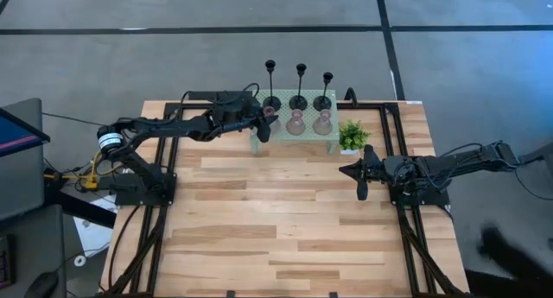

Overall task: Pick & Place candle stick holders
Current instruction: Put the pink candle holder on the shelf aligned with the pink candle holders, then return to Home Position

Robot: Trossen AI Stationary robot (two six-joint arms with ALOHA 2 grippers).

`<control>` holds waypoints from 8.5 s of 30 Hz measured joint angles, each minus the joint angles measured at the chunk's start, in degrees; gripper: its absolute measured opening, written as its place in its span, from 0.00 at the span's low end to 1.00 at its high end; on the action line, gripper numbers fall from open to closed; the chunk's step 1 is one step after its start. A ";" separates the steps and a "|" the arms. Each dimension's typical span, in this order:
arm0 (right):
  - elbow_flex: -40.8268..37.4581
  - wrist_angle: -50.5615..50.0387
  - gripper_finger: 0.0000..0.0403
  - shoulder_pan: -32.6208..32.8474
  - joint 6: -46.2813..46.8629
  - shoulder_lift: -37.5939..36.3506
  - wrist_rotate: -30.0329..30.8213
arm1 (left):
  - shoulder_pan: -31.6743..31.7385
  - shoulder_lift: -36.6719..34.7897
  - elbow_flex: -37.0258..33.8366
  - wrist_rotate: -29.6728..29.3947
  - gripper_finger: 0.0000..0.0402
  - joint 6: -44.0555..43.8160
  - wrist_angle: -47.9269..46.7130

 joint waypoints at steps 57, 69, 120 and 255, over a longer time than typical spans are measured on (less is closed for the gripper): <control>0.00 -2.25 0.00 0.00 0.02 0.00 0.00 | -0.28 -5.44 -1.14 17.53 0.45 0.81 18.18; 0.00 -2.21 0.00 -0.01 0.04 0.00 0.00 | -0.26 -22.05 -16.29 18.37 0.04 2.24 12.45; 0.00 -1.53 0.00 0.04 -5.08 -14.37 -5.46 | -0.28 -49.52 -46.24 36.79 0.04 2.12 19.10; -7.19 -1.03 0.00 0.00 -5.51 -25.70 -15.06 | -22.71 -79.73 -50.01 -1.65 0.04 3.74 -16.28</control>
